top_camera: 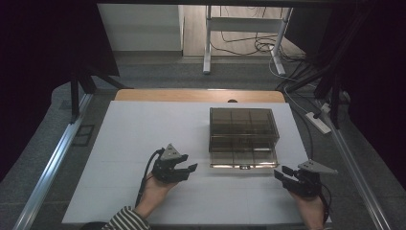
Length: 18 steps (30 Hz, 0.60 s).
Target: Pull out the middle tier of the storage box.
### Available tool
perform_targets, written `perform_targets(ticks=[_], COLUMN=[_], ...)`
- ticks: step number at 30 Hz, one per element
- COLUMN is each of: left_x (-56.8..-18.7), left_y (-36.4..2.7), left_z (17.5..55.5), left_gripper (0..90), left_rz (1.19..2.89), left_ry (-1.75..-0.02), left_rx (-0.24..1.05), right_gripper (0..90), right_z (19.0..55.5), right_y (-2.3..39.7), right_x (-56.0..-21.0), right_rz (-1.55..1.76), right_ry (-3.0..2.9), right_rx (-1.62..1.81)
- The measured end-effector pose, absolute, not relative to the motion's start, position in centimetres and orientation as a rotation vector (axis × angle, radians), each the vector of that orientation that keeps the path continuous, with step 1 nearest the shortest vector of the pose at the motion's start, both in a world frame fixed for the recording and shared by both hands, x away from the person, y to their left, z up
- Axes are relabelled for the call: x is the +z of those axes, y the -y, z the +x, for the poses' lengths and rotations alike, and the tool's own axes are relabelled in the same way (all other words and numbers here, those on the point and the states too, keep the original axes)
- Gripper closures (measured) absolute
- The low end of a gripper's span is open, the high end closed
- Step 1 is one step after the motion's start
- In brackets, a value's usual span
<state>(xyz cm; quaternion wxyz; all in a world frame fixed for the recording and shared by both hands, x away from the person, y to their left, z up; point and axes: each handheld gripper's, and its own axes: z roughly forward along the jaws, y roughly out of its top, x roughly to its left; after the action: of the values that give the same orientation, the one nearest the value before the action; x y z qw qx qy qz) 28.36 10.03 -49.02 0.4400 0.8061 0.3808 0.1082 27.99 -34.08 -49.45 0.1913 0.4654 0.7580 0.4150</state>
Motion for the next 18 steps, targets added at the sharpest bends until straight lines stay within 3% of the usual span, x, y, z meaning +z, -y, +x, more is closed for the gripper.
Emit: perform_targets(ticks=[18], left_x=[-49.1], left_y=[-16.2], left_z=[25.3], left_gripper=[39.2], left_rz=[1.852], left_ry=[-1.001], left_rx=[0.371], right_gripper=[42.5], right_z=[26.1], right_y=[33.9], right_x=[-49.7], right_rz=[1.275], right_ry=[-2.015], right_rx=[1.215])
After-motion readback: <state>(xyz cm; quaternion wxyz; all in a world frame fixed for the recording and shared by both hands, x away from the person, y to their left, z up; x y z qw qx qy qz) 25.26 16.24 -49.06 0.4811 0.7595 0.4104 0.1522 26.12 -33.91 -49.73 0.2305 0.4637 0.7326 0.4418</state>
